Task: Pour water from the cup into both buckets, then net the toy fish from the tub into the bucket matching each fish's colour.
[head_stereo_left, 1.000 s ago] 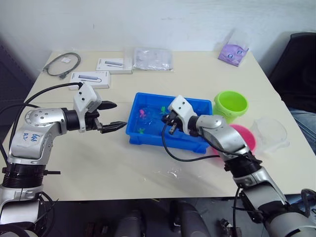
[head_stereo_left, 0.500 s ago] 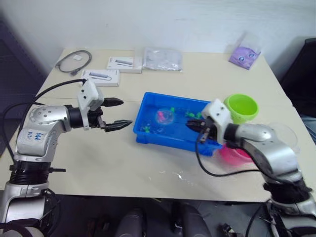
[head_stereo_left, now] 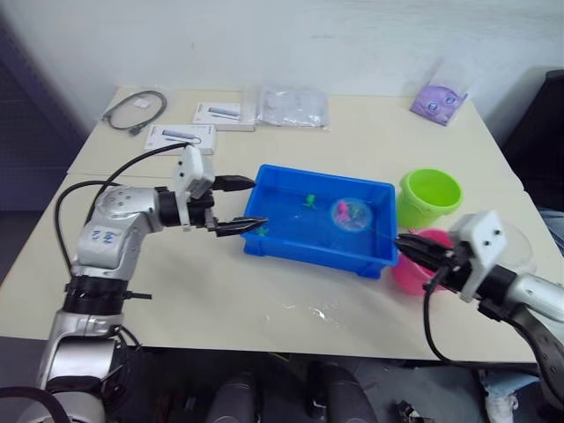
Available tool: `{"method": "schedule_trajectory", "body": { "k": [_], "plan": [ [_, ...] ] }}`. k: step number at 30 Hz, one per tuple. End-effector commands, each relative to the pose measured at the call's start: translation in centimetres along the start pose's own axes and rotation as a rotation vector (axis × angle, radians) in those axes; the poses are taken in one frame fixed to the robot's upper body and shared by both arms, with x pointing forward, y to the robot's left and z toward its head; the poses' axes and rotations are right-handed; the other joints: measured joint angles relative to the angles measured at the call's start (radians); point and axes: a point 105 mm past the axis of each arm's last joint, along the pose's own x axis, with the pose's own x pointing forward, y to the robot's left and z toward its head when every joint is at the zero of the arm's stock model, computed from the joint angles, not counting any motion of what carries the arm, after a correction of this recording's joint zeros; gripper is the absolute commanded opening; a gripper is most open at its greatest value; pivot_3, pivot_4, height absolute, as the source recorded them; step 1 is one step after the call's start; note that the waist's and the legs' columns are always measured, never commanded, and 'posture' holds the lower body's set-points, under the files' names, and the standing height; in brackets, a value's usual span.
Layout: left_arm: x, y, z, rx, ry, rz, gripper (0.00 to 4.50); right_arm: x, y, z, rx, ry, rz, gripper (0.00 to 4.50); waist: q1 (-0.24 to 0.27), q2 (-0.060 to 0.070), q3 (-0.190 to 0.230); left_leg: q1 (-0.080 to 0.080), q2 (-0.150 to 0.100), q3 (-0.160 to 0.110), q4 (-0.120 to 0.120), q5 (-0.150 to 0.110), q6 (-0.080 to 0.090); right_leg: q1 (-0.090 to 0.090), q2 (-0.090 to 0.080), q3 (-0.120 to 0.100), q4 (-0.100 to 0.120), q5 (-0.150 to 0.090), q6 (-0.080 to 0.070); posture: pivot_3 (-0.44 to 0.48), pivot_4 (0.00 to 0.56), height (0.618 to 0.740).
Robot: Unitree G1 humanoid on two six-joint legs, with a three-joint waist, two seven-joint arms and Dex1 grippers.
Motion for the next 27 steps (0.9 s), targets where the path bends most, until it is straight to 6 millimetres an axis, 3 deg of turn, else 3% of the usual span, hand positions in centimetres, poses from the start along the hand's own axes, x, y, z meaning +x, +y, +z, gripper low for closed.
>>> {"method": "schedule_trajectory", "body": {
  "k": [1,9,15,18,27],
  "plan": [
    [0.8,0.0,0.5,0.029,-0.022,-0.045,4.46,-2.5,0.0,2.1,-0.065,-0.082,-0.061,0.0,0.001,0.0,0.0,0.0,0.0,0.0,0.0,0.0,0.0,0.0,0.0,0.0,0.0,0.0,0.0,0.0,0.15,0.74],
    [3.3,-0.3,-0.2,0.023,-0.029,-0.152,4.46,-8.7,-1.3,0.9,-0.131,-0.067,-0.306,0.0,0.003,0.0,0.0,0.001,-0.002,-0.001,0.0,0.0,0.003,0.004,0.003,0.0,-0.002,0.001,0.002,0.0,0.15,0.74],
    [4.7,-0.4,-0.3,0.018,-0.041,-0.207,4.46,-12.7,-2.0,-1.7,-0.338,0.052,-0.471,0.0,-0.001,0.0,0.0,0.004,-0.002,0.0,0.0,0.0,0.004,0.007,0.004,0.001,-0.003,0.001,0.003,0.0,0.15,0.74],
    [5.1,-0.5,-0.3,0.016,-0.046,-0.224,4.46,-13.6,-2.4,-2.6,-0.459,0.092,-0.536,0.0,-0.004,0.0,0.0,0.007,-0.002,0.0,0.0,0.0,0.004,0.009,0.004,0.002,-0.006,0.001,0.003,0.0,0.15,0.74],
    [5.3,-0.6,-0.4,0.024,-0.044,-0.241,4.46,-13.7,-2.8,-5.7,-0.81,0.208,-0.589,0.0,-0.004,0.0,0.0,0.014,-0.002,0.001,-0.002,-0.001,0.004,0.014,-0.001,0.004,-0.007,0.001,0.002,0.0,0.15,0.74]
  ]
}}
